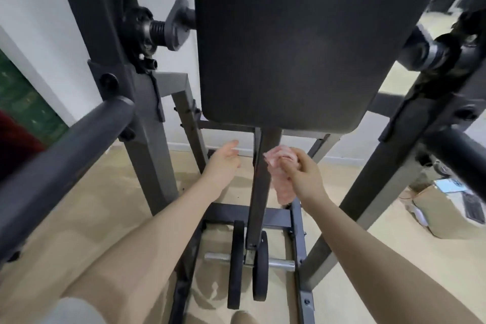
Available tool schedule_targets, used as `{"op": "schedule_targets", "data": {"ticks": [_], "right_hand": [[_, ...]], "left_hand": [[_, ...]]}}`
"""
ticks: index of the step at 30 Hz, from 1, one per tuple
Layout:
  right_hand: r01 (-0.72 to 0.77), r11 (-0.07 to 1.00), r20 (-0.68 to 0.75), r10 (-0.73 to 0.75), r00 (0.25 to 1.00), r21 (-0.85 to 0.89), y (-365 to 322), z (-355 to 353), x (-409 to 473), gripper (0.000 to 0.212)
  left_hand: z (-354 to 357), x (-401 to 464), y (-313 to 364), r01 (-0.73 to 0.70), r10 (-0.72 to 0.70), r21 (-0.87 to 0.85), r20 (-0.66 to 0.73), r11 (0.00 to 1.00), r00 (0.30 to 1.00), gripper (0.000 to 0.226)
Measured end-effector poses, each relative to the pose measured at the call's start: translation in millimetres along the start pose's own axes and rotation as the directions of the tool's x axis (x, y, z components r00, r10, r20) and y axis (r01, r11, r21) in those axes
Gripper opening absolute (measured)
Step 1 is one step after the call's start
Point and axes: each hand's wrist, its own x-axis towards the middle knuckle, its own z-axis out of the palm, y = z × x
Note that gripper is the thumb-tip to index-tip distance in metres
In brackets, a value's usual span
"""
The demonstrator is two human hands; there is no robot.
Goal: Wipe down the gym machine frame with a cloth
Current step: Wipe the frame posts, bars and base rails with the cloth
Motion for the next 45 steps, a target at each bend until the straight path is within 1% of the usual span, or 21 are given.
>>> {"op": "schedule_targets", "data": {"ticks": [2, 4, 5, 7, 9, 11, 14, 17, 20, 22, 25, 27, 30, 32, 35, 37, 38, 39, 41, 43, 45], "right_hand": [[0.215, 0.976, -0.123, -0.217, 0.968, -0.028, 23, 9, 10, 0.022], [0.374, 0.921, -0.215, -0.39, 0.896, -0.109, 36, 20, 21, 0.028], [0.442, 0.882, -0.261, -0.471, 0.843, -0.164, 43, 27, 27, 0.031], [0.563, 0.777, -0.339, -0.63, 0.699, -0.282, 51, 39, 41, 0.036], [0.647, 0.664, -0.341, -0.748, 0.57, -0.375, 58, 49, 60, 0.032], [0.709, 0.535, -0.25, -0.844, 0.475, -0.46, 62, 57, 79, 0.035], [0.697, 0.211, -0.012, -0.96, 0.279, -0.685, 79, 60, 109, 0.037], [0.641, 0.018, 0.157, -0.964, 0.215, -0.768, 98, 54, 118, 0.036], [0.548, -0.227, 0.361, -0.921, 0.149, -0.805, 79, 45, 126, 0.032], [0.485, -0.347, 0.466, -0.873, 0.146, -0.803, 48, 42, 131, 0.028], [0.403, -0.384, 0.49, -0.848, 0.203, -0.831, 34, 45, 131, 0.035], [0.425, -0.408, 0.538, -0.805, 0.25, -0.808, 54, 50, 125, 0.037], [0.502, -0.519, 0.684, -0.695, 0.224, -0.692, 69, 50, 118, 0.035], [0.454, -0.559, 0.701, -0.669, 0.246, -0.694, 45, 46, 124, 0.038], [0.302, -0.496, 0.571, -0.781, 0.254, -0.814, 9, 46, 132, 0.039], [0.235, -0.417, 0.473, -0.83, 0.296, -0.878, 24, 54, 130, 0.037], [0.264, -0.392, 0.465, -0.82, 0.333, -0.881, 44, 59, 127, 0.035], [0.328, -0.399, 0.498, -0.806, 0.32, -0.857, 66, 62, 123, 0.032], [0.451, -0.452, 0.594, -0.765, 0.248, -0.77, 96, 63, 115, 0.026], [0.46, -0.497, 0.636, -0.741, 0.216, -0.735, 87, 57, 120, 0.031], [0.406, -0.445, 0.565, -0.787, 0.247, -0.798, 59, 54, 129, 0.039]], "left_hand": [[13, 21, -12, -0.094, 0.092, 0.041, 0.051, 0.995, 0.994, 0.046], [24, 41, -24, -0.187, 0.18, 0.043, 0.123, 0.981, 0.976, 0.045], [30, 50, -31, -0.231, 0.225, 0.021, 0.158, 0.973, 0.962, 0.044], [39, 67, -49, -0.322, 0.326, -0.052, 0.209, 0.945, 0.922, 0.045], [44, 85, -69, -0.42, 0.427, -0.08, 0.224, 0.904, 0.876, 0.052], [47, 105, -90, -0.517, 0.507, -0.014, 0.223, 0.856, 0.833, 0.063], [52, 129, -113, -0.613, 0.588, 0.066, 0.221, 0.787, 0.778, 0.069], [54, 140, -122, -0.678, 0.654, 0.037, 0.227, 0.734, 0.721, 0.068], [50, 143, -121, -0.688, 0.669, 0.027, 0.208, 0.725, 0.713, 0.069], [47, 143, -120, -0.694, 0.669, 0.081, 0.211, 0.715, 0.713, 0.072], [46, 142, -119, -0.719, 0.682, 0.143, 0.235, 0.68, 0.692, 0.07], [49, 145, -124, -0.738, 0.71, 0.191, 0.203, 0.647, 0.674, 0.058], [53, 143, -130, -0.726, 0.724, 0.249, 0.118, 0.641, 0.68, 0.037], [54, 141, -131, -0.718, 0.716, 0.192, 0.09, 0.669, 0.692, 0.038], [54, 140, -129, -0.683, 0.683, 0.183, 0.075, 0.707, 0.727, 0.043], [56, 139, -130, -0.674, 0.673, 0.149, 0.069, 0.723, 0.737, 0.043], [57, 138, -132, -0.676, 0.674, 0.12, 0.062, 0.727, 0.736, 0.04], [58, 138, -135, -0.674, 0.672, 0.101, 0.06, 0.732, 0.738, 0.034], [57, 135, -141, -0.649, 0.643, 0.085, 0.088, 0.756, 0.761, 0.028], [59, 134, -150, -0.625, 0.615, 0.05, 0.13, 0.779, 0.777, 0.042], [60, 134, -153, -0.593, 0.583, 0.04, 0.141, 0.804, 0.8, 0.056]]}}
